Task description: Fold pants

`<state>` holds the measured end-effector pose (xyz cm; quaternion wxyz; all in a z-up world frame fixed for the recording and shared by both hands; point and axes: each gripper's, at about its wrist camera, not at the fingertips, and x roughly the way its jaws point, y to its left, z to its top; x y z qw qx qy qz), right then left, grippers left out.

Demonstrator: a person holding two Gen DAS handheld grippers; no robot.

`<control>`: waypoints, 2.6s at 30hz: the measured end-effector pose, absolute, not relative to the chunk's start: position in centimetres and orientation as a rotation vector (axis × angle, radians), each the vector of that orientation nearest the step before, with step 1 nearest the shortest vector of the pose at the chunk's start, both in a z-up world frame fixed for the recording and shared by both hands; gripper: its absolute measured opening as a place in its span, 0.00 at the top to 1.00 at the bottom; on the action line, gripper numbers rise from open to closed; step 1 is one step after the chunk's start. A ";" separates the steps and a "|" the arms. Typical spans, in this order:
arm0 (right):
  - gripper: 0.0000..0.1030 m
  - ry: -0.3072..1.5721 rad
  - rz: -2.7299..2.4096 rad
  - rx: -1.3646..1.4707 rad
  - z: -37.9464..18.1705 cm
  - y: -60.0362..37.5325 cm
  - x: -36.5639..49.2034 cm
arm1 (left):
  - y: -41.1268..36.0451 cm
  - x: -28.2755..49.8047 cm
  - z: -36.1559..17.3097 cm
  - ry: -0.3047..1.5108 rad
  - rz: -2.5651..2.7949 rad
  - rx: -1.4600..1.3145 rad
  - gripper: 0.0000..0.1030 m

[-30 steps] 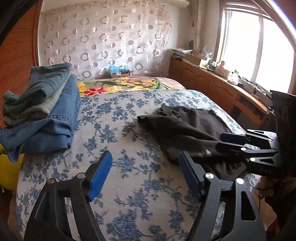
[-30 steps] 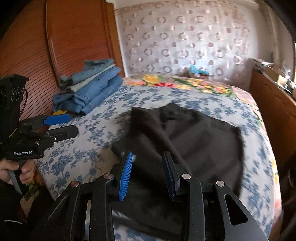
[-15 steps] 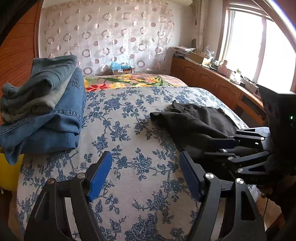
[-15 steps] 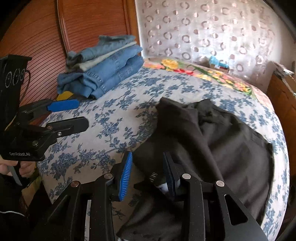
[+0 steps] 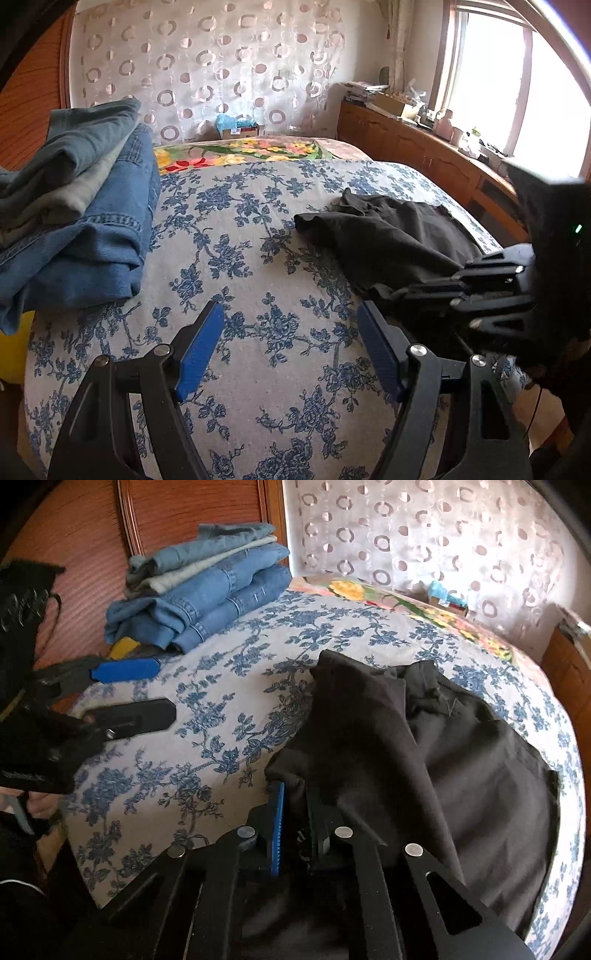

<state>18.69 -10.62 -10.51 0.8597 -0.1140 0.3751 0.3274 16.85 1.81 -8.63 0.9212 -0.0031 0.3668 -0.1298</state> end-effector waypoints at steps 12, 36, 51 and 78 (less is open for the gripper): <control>0.94 0.674 0.590 -0.165 -5.8 -18.4 20.6 | -2.9 19.7 -7.6 0.744 -0.323 0.039 0.27; 0.86 0.709 0.418 -0.084 -7.5 -24.2 26.3 | -7.9 25.7 -8.6 0.814 -0.350 0.136 0.27; 0.70 0.725 0.496 -0.019 -7.6 -25.9 25.2 | -8.6 31.1 -8.9 0.844 -0.322 0.115 0.27; 0.98 0.693 0.305 -0.047 -8.2 -27.9 27.0 | -8.5 33.7 -9.4 0.833 -0.277 0.110 0.27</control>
